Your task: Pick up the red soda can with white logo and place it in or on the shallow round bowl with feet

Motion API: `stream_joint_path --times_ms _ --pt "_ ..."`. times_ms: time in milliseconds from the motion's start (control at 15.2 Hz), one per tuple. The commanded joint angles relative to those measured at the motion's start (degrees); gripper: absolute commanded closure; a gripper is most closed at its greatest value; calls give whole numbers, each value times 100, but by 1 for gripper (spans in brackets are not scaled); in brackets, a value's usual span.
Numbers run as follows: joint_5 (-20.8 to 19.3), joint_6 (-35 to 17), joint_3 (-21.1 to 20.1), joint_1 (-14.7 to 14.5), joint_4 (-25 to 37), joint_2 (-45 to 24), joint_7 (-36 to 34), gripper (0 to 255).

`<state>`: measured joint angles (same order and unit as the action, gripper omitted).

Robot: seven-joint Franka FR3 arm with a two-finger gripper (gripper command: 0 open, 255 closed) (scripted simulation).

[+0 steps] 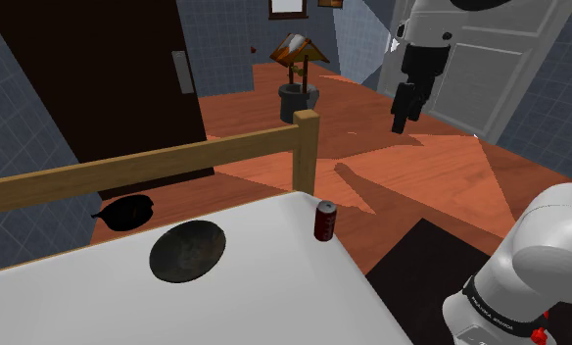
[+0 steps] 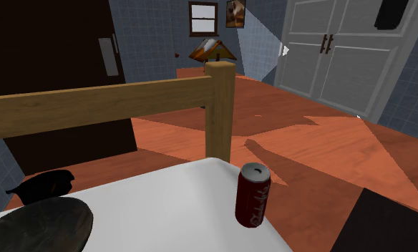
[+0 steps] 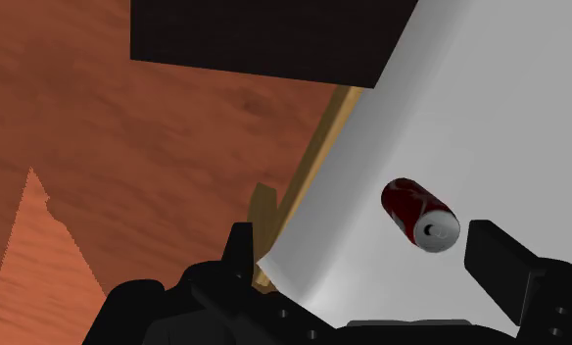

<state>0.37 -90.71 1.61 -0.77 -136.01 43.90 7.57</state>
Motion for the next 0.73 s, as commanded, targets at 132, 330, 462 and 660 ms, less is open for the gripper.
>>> stream_joint_path --times_ms 132,330,462,660 --pt "78 -360 -133 -72 -258 -87 -98 0" --pt "193 -917 -337 -187 -594 -284 -244 0" --pt "266 -1299 -476 -264 -782 -460 -341 0" --pt "366 -1886 -688 -380 -1010 -794 -488 0"
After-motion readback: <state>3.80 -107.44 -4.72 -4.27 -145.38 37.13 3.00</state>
